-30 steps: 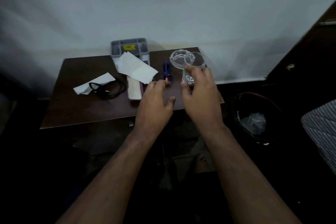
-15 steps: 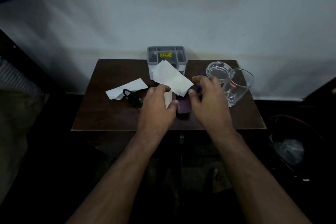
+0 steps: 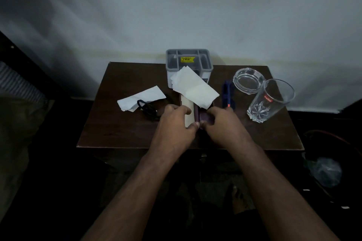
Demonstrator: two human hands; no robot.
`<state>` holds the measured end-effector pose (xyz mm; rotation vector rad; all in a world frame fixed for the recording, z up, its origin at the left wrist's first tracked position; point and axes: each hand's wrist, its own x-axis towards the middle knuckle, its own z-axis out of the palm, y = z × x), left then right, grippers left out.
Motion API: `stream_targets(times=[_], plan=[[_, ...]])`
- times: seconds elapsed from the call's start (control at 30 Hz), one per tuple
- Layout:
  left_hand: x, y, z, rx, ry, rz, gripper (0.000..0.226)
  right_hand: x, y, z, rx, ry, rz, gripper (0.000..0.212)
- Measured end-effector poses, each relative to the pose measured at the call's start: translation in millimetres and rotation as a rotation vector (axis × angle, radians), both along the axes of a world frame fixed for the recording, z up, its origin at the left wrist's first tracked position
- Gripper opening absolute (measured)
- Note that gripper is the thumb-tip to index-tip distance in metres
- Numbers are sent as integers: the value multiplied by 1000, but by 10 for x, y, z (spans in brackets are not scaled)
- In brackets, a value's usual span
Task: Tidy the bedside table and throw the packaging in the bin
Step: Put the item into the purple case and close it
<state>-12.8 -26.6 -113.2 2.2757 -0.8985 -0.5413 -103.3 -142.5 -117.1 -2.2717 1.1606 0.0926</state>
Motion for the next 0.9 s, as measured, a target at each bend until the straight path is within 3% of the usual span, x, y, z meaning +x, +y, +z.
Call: stream_targets(times=[0.1, 0.27, 0.6, 0.8, 0.9], plan=[[-26, 24, -3, 45, 22, -41, 49, -15, 14, 69, -71, -124, -32, 23], [-80, 47, 71, -30, 114, 17, 47, -94, 135, 223, -287, -356, -51, 25], [-228, 73, 49, -97, 395, -16, 38, -296, 241, 290, -432, -236, -53, 31], [-337, -77, 97, -121, 608, -34, 26, -422, 219, 416, -499, -351, -47, 25], [-404, -140, 94, -114, 733, -2, 26, -428, 192, 420, -464, -419, 92, 38]])
